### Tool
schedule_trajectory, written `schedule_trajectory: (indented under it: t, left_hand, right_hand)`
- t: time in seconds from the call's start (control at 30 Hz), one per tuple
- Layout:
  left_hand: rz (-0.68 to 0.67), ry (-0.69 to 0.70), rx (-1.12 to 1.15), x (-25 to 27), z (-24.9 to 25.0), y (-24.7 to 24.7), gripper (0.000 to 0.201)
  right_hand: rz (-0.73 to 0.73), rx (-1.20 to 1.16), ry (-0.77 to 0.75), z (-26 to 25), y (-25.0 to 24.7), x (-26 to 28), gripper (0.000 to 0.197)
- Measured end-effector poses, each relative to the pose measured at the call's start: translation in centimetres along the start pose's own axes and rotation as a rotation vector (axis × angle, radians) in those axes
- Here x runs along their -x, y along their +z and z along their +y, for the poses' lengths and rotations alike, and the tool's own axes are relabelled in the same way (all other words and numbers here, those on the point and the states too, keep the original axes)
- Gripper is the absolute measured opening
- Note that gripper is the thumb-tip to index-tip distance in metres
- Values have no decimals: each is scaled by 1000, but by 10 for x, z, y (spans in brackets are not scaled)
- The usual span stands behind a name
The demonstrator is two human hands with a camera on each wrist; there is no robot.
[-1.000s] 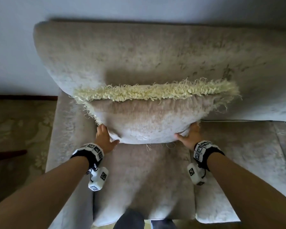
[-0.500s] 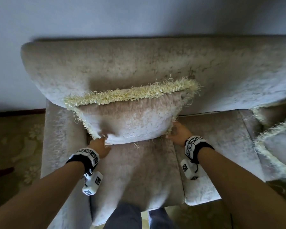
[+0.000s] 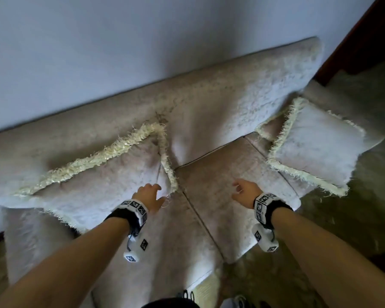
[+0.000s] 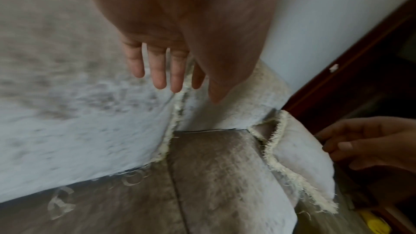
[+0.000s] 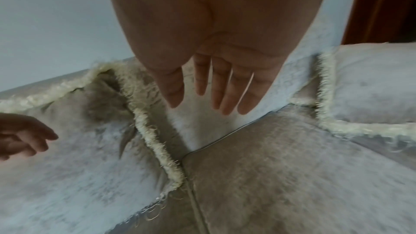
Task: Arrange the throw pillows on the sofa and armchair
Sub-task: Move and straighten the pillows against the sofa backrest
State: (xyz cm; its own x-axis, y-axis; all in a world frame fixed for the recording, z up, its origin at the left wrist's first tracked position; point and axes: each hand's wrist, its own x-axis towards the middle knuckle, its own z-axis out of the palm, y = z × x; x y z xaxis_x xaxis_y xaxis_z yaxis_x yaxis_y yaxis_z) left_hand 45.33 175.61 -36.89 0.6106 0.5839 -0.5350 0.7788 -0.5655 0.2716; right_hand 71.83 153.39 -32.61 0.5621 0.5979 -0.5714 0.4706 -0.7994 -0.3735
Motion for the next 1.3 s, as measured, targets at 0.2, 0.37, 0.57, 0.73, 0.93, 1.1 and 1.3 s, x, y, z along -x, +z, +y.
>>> schedule_trajectory:
  t: [0.2, 0.37, 0.57, 0.73, 0.93, 1.1, 1.3]
  left_hand:
    - [74, 134, -46, 10, 143, -4, 47]
    - [78, 204, -63, 18, 255, 21, 51]
    - [79, 282, -65, 20, 381, 39, 46]
    - [84, 338, -85, -12, 459, 43, 44]
    - [40, 371, -111, -78, 546, 61, 44]
    - [-40, 397, -113, -155, 626, 63, 48]
    - [-75, 397, -141, -224, 722, 43, 50]
  right_hand:
    - [125, -137, 43, 120, -55, 41, 32]
    - [173, -210, 61, 218, -94, 73, 27]
    - [224, -291, 99, 309, -149, 93, 31]
    - [262, -382, 124, 367, -182, 82, 31]
    - [248, -432, 178, 436, -226, 35, 30]
    - [284, -459, 234, 495, -297, -19, 31]
    - [316, -536, 304, 557, -367, -70, 34]
